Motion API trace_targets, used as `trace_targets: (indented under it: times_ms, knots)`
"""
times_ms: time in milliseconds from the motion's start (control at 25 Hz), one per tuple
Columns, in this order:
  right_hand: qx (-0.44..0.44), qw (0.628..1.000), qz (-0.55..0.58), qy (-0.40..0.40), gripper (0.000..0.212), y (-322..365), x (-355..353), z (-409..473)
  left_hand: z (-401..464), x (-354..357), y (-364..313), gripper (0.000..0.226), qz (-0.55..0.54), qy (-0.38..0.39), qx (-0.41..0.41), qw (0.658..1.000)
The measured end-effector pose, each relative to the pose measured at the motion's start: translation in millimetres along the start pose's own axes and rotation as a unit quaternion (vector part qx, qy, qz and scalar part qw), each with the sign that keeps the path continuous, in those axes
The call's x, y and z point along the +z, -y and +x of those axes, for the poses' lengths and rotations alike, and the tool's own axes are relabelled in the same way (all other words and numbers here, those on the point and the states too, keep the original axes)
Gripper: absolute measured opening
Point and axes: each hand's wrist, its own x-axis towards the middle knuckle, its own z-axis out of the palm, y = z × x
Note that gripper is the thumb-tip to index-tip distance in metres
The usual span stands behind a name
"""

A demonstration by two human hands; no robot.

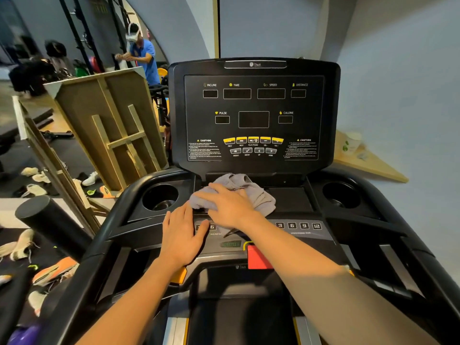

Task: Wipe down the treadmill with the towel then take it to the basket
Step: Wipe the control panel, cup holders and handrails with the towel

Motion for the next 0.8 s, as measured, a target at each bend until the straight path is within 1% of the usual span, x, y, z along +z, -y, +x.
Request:
trace_targets:
  times_ms: [160, 240, 360, 440, 520, 600, 800]
  knots:
    - [0.011, 0.997, -0.049, 0.062, 0.066, -24, -13, -20, -1, -4, -3, 0.082, 0.026, 0.025, -0.021, 0.999]
    - [0.031, 0.995, -0.057, 0.072, 0.074, -49, -20, -35, -2, -8, -5, 0.077, 0.029, 0.027, -0.027, 0.999]
    - [0.067, 0.991, -0.1, 0.06, 0.078, -90, -32, -68, -4, -12, -10, 0.069, 0.027, 0.02, -0.018, 0.999]
    - [0.078, 0.984, -0.151, 0.056, 0.078, -110, -40, -89, -5, -14, -12, 0.07, 0.031, 0.017, -0.013, 0.999]
    - [0.115, 0.976, -0.18, 0.045, 0.077, -126, -46, -111, -6, -16, -15, 0.073, 0.035, 0.021, -0.009, 0.999]
    - [0.155, 0.973, -0.169, 0.016, 0.076, -140, -47, -131, -6, -17, -14, 0.073, 0.043, 0.018, -0.008, 0.999]
    - [0.195, 0.972, -0.132, -0.024, 0.079, -138, -44, -154, -6, -13, -17, 0.066, 0.065, 0.023, -0.01, 0.998]
